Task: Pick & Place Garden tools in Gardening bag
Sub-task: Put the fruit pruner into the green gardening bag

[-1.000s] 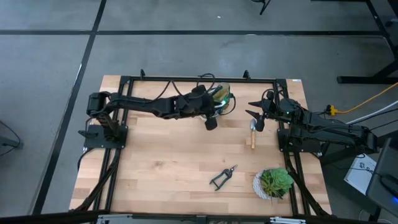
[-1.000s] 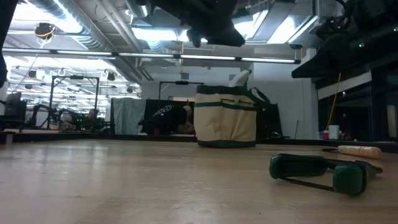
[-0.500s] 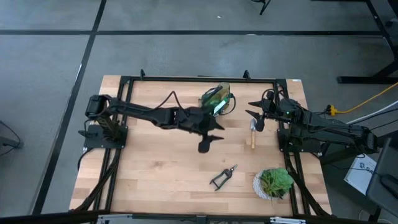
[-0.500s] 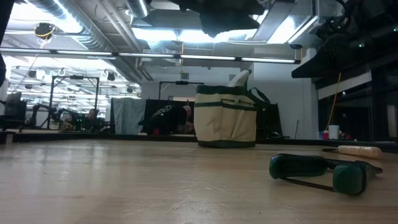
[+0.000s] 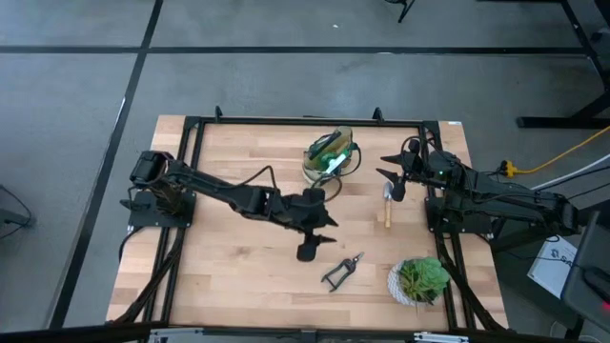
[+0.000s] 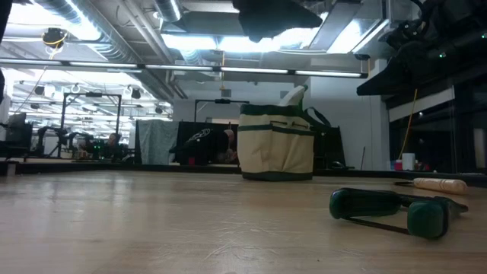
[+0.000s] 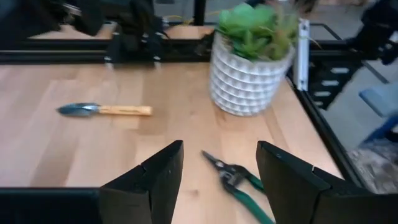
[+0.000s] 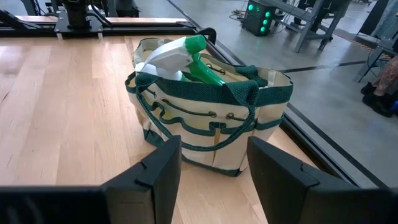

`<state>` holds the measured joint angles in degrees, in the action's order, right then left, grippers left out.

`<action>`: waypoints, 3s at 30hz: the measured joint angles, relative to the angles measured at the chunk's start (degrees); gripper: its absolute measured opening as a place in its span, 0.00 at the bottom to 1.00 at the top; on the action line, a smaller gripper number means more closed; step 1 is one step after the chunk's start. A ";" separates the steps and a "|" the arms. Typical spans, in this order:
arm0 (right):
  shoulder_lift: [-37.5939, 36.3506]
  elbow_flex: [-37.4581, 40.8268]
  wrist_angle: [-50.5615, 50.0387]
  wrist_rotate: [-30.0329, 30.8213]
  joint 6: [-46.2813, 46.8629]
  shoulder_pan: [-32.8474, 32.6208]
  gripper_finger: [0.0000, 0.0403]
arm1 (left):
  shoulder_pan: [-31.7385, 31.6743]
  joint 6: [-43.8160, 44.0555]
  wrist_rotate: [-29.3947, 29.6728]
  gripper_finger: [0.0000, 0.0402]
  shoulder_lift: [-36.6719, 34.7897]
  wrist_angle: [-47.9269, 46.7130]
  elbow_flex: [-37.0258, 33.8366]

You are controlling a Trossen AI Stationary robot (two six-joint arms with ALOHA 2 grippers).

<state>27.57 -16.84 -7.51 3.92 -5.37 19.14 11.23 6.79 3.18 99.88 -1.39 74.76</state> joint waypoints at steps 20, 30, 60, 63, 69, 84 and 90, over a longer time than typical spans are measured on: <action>0.00 0.00 -0.02 0.00 0.01 0.02 0.46 | 2.18 -5.05 -0.09 0.48 -0.04 2.49 0.04; 0.00 0.01 0.00 0.00 0.00 0.02 0.46 | 2.07 -7.22 0.72 0.49 -0.07 5.80 0.04; 0.00 0.00 0.00 -0.02 -0.01 -0.01 0.46 | 4.80 14.99 9.68 0.46 5.07 4.61 -2.32; 0.00 0.00 -0.01 0.01 -0.02 0.00 0.46 | 4.85 15.21 11.61 0.46 7.31 5.58 -2.32; 0.00 0.00 -0.02 0.02 0.00 0.01 0.46 | 4.80 15.13 14.04 0.46 13.49 6.87 -2.29; 0.00 0.00 -0.02 0.00 0.00 -0.01 0.46 | 7.18 11.53 7.32 0.46 23.89 12.95 3.56; 0.00 0.00 -0.02 0.00 0.01 0.01 0.46 | 8.39 13.06 7.84 0.46 23.91 3.97 6.56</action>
<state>27.57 -16.84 -7.53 3.92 -5.37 19.15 19.62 19.85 11.02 123.79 2.58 81.32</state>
